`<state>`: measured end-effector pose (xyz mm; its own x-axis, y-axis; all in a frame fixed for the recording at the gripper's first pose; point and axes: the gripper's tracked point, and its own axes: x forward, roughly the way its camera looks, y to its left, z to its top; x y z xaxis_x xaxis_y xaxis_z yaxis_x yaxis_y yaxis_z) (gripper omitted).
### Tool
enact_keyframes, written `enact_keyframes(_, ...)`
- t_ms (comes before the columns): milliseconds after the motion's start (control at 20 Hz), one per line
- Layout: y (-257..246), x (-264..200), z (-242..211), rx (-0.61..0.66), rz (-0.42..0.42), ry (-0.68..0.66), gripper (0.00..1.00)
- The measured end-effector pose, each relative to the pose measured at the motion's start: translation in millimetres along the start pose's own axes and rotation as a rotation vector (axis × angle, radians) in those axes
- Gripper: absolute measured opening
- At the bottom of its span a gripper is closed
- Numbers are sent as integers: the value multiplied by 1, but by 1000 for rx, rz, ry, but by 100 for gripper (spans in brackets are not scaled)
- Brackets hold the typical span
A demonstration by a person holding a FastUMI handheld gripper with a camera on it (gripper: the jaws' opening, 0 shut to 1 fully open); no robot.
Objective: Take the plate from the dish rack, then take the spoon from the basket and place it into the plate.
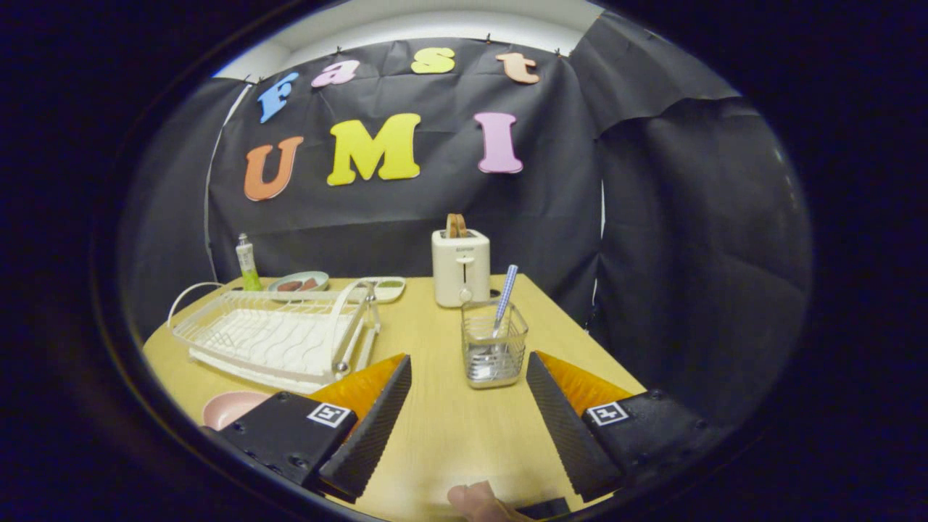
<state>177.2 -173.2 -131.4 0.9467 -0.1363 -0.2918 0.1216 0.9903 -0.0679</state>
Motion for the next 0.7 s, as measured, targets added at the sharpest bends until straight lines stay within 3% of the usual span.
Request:
enact_keyframes(150,-23,29,14,81,-1,35,100)
enact_keyframes(400,-33,92,35,45,71,99,100)
enact_keyframes(700,-42,156,58,33,34,101,94)
